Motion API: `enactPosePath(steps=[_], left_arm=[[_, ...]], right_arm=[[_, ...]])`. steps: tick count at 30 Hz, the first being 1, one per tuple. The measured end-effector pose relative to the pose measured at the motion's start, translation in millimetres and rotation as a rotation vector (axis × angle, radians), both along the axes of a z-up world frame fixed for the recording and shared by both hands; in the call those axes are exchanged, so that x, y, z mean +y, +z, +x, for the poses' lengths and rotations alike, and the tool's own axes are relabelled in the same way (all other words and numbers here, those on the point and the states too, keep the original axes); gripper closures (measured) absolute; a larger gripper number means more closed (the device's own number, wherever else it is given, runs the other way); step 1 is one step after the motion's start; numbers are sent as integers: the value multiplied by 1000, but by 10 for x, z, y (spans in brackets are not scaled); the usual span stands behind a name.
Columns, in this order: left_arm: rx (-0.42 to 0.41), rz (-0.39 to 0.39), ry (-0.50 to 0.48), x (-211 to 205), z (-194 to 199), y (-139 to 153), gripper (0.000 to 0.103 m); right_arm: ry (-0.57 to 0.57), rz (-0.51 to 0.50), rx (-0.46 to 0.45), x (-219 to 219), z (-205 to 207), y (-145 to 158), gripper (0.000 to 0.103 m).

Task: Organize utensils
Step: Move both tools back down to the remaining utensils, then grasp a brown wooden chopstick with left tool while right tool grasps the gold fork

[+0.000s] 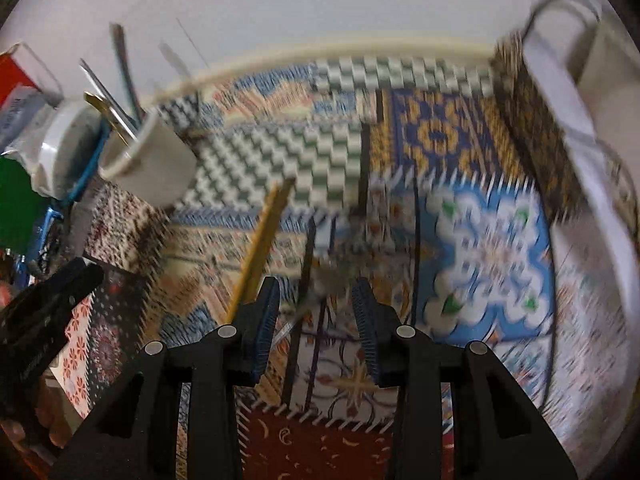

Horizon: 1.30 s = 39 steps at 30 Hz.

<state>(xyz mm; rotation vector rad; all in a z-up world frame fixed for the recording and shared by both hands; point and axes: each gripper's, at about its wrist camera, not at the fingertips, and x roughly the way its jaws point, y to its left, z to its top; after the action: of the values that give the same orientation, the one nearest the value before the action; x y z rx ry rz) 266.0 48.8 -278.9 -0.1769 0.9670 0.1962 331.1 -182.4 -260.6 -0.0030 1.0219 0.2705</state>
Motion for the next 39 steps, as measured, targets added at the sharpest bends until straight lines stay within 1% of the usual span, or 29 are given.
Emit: enactPosePath(steps=[3, 5, 7, 8, 12, 14, 19, 24, 26, 29, 33, 39], left_arm=[[26, 15, -10, -37, -30, -94, 64], [39, 25, -10, -29, -45, -135, 64], [46, 17, -7, -4, -68, -160, 64], [50, 11, -5, 10, -81, -173, 64], [72, 4, -4, 12, -106, -241, 64], [81, 11, -17, -23, -99, -265, 64], [82, 16, -41, -115, -87, -285, 64], [87, -1, -50, -153, -56, -326, 64], [92, -9, -49, -154, -45, -352, 64], [99, -21, -49, -160, -38, -380, 64], [106, -22, -53, -174, -36, -404, 64], [129, 10, -65, -198, -12, -451, 64]], right_arm=[[3, -14, 34, 70, -27, -163, 69], [18, -48, 38, 170, -52, -249, 69], [30, -75, 30, 244, -78, -291, 69], [34, -93, 25, 282, -92, -319, 69], [38, -170, -43, 364, -164, -343, 68], [38, -169, -68, 364, -210, -353, 68], [20, -167, -72, 148, -306, -351, 68], [-16, -164, -39, -248, -351, -302, 72], [-8, -159, -20, -266, -345, -294, 72], [4, -142, 4, -280, -299, -264, 69], [6, -154, -17, -170, -89, -236, 69], [-8, -174, -71, 110, 230, -200, 69]])
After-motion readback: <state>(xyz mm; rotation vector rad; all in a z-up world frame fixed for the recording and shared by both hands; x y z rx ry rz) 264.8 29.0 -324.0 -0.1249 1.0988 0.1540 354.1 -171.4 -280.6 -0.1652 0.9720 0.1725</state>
